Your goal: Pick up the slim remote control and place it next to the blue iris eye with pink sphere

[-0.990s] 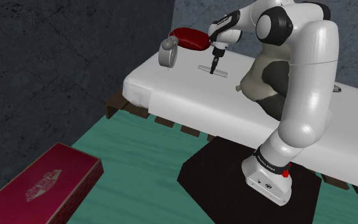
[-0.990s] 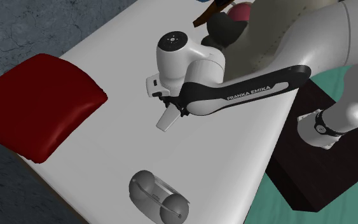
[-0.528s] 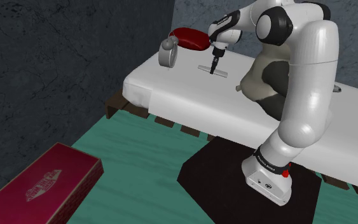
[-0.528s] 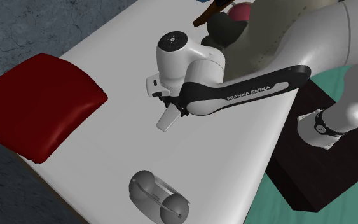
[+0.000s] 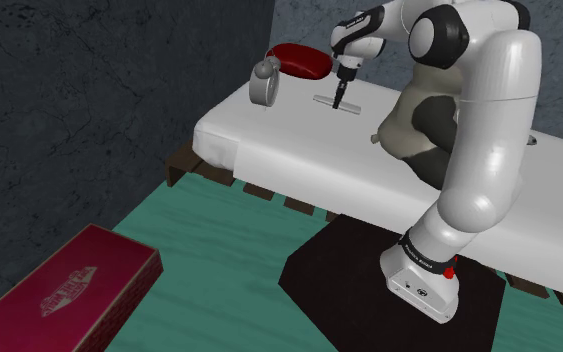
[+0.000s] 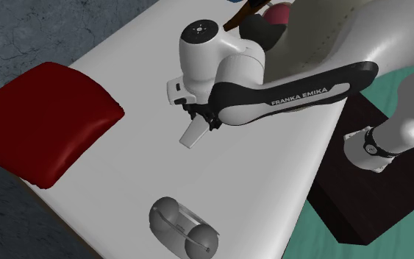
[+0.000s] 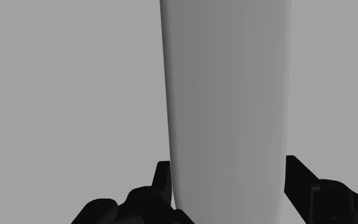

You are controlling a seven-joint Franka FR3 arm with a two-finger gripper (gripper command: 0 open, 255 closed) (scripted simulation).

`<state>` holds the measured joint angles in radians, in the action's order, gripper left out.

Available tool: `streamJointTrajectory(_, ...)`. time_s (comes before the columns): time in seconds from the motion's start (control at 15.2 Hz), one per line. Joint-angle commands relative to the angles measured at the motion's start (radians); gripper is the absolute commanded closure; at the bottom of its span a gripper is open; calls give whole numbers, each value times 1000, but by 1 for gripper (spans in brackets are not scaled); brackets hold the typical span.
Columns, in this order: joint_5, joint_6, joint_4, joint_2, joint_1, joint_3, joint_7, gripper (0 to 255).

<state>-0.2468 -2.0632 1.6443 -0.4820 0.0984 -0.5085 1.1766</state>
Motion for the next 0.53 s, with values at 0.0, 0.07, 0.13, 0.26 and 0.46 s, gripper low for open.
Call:
streamJointTrajectory(0.0,6,26,-19,8,1,-4,-2,255)
streamJointTrajectory(0.07,9,37,-26,13,1,-5,-4,255)
streamJointTrajectory(0.13,12,48,-32,18,0,-7,-6,255)
streamJointTrajectory(0.26,17,70,-47,26,-1,-10,-9,255)
streamJointTrajectory(0.46,25,105,-71,38,-2,-14,-14,255)
